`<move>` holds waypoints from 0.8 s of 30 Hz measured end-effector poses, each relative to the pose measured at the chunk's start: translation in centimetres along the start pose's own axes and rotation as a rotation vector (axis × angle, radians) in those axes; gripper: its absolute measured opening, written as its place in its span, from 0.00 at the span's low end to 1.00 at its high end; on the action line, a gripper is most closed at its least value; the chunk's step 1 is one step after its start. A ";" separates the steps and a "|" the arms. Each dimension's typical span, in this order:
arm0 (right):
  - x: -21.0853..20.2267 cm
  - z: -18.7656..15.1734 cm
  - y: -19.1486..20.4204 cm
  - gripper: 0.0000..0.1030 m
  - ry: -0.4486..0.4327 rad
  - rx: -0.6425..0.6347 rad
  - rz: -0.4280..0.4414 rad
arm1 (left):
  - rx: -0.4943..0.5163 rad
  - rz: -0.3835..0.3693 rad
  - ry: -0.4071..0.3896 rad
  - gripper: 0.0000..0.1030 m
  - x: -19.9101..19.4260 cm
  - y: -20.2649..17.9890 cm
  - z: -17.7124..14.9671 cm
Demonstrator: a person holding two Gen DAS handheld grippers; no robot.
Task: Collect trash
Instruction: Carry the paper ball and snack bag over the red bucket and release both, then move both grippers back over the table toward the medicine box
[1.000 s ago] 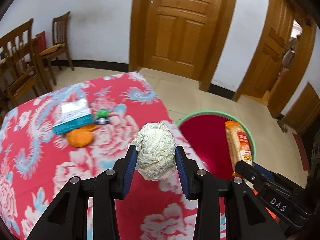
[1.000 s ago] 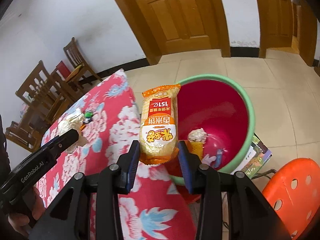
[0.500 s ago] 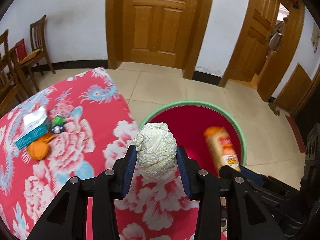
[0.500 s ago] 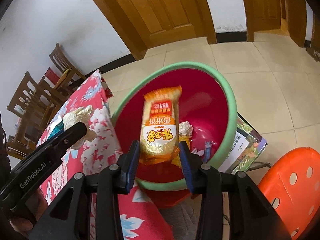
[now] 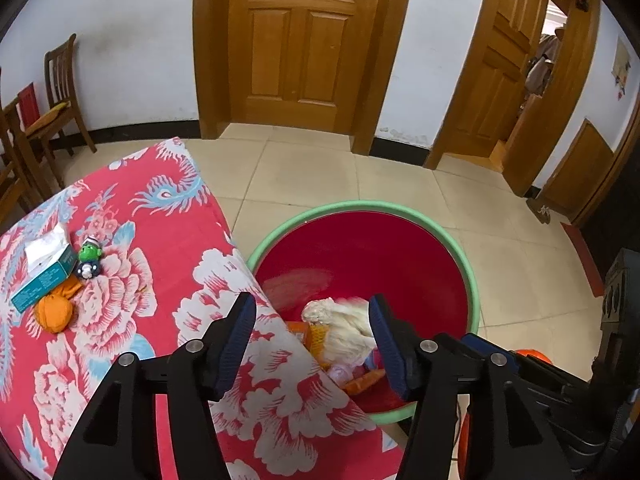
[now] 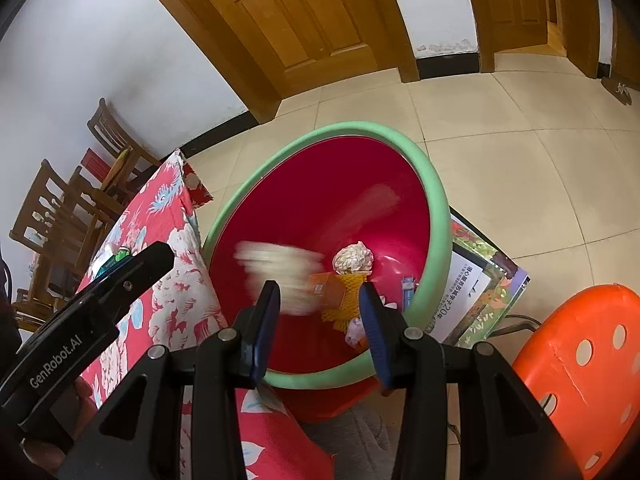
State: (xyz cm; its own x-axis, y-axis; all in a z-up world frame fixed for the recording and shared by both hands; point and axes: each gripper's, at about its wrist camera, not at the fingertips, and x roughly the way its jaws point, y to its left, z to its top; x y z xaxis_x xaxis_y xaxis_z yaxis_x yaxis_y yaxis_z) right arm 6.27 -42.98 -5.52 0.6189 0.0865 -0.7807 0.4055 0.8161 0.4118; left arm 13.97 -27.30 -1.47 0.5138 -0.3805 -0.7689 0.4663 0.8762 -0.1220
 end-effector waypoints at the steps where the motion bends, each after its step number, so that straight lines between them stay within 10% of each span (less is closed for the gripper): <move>1: 0.0 0.0 0.1 0.44 0.000 -0.001 0.001 | 0.000 0.004 0.001 0.58 0.0 0.0 0.0; 24: -0.3 0.3 5.2 0.51 -0.018 -0.076 0.040 | -0.197 0.200 -0.080 0.62 -4.7 11.0 1.0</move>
State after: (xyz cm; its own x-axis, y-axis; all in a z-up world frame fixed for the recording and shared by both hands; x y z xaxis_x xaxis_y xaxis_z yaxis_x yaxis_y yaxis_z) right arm 8.38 -38.95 -3.06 0.6457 0.1100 -0.7556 0.3287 0.8531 0.4051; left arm 17.43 -16.15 1.47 0.6403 -0.2094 -0.7391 0.2050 0.9738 -0.0983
